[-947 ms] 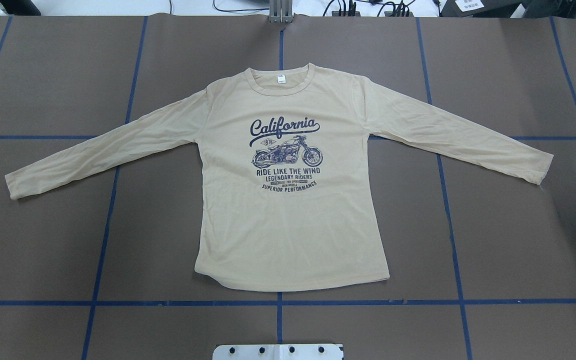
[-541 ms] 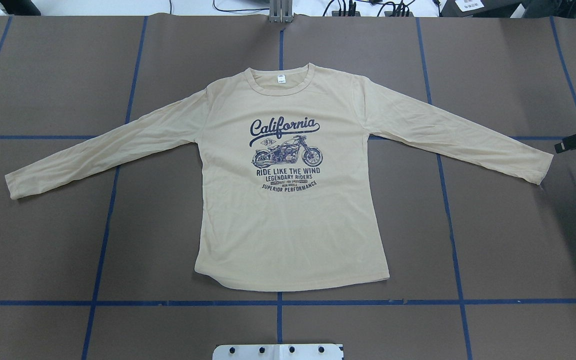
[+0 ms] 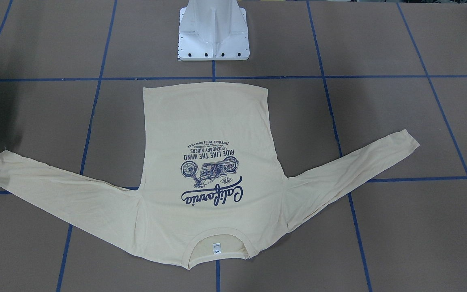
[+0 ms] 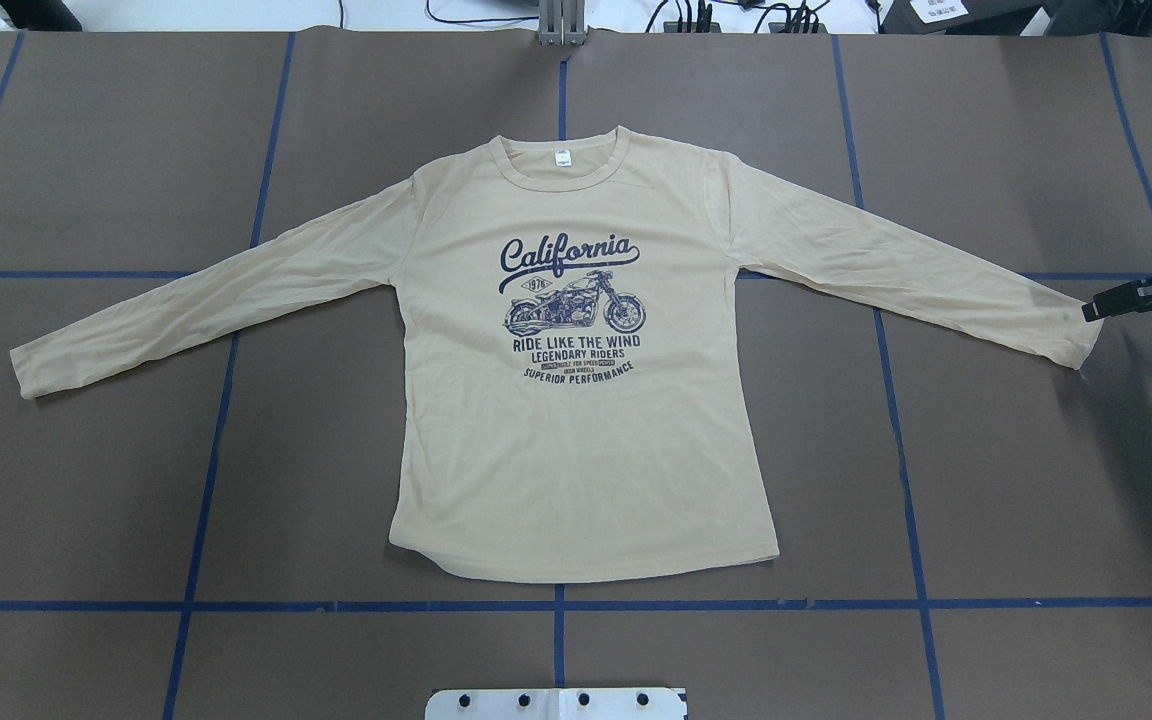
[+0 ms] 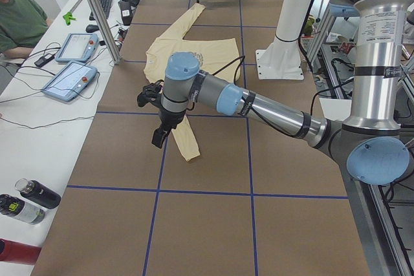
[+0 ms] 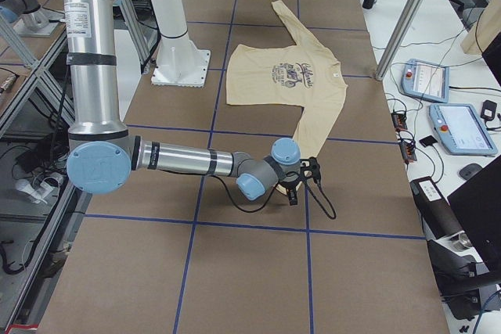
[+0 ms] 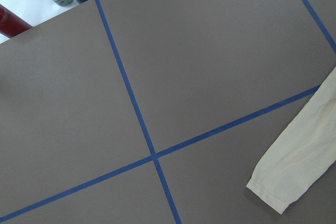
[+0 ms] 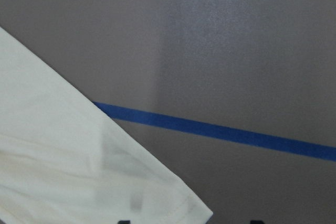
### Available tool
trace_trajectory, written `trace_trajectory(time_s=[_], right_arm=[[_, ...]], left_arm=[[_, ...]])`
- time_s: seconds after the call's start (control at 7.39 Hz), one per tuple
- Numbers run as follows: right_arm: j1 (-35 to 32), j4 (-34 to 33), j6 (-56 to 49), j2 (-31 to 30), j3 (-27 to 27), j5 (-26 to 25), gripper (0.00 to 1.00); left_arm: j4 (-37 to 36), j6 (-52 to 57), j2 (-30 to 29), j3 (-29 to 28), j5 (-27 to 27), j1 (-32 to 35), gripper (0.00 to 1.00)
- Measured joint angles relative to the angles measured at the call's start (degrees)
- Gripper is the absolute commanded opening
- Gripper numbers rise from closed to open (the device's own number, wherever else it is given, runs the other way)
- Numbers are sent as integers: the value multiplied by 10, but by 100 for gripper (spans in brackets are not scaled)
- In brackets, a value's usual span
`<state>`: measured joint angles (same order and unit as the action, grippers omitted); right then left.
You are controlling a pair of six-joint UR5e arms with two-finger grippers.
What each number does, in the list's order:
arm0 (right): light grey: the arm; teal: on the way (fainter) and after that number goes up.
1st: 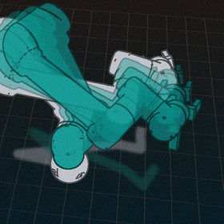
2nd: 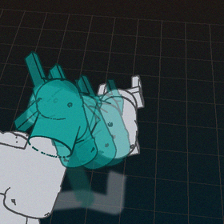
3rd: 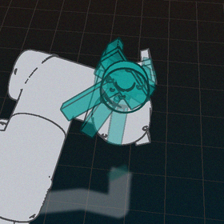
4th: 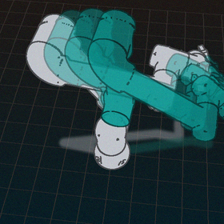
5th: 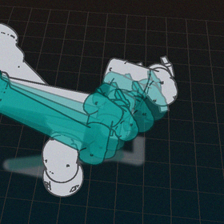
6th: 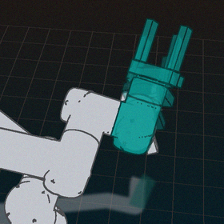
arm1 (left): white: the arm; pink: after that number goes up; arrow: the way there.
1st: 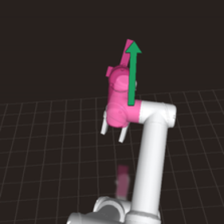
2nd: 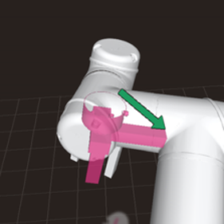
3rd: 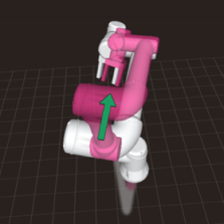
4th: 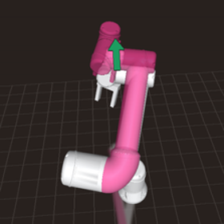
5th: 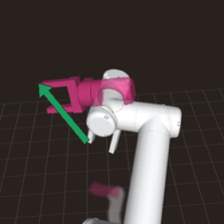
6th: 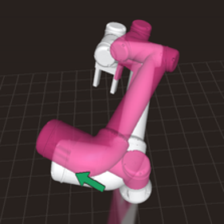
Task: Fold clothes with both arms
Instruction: 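Reach the right gripper to the sleeve cuff nearest it and grasp it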
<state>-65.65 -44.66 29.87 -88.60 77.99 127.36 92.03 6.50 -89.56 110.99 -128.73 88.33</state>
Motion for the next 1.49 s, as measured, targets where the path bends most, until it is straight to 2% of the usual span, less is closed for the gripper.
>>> trace_trajectory(time_s=[0.14,0.27,0.41,0.81,0.95,1.08,1.22,1.49], right_arm=[[7,0,0,0,-1,-7,70],[13,0,0,1,-1,-11,65],[16,0,0,1,-2,-14,65],[23,0,0,1,-4,-17,48],[23,0,0,1,-4,-18,30],[24,0,0,1,-4,-18,6],[24,0,0,1,-4,-18,0],[22,0,1,1,2,-16,0]], left_arm=[[0,0,0,-1,0,0,100],[0,0,0,-1,0,0,100],[0,0,0,-1,0,0,100],[0,0,0,-4,-1,0,100],[0,0,0,-5,-1,0,100],[0,0,0,-6,-1,0,100],[1,0,0,-6,-1,0,100],[1,0,0,-6,-1,0,100]])
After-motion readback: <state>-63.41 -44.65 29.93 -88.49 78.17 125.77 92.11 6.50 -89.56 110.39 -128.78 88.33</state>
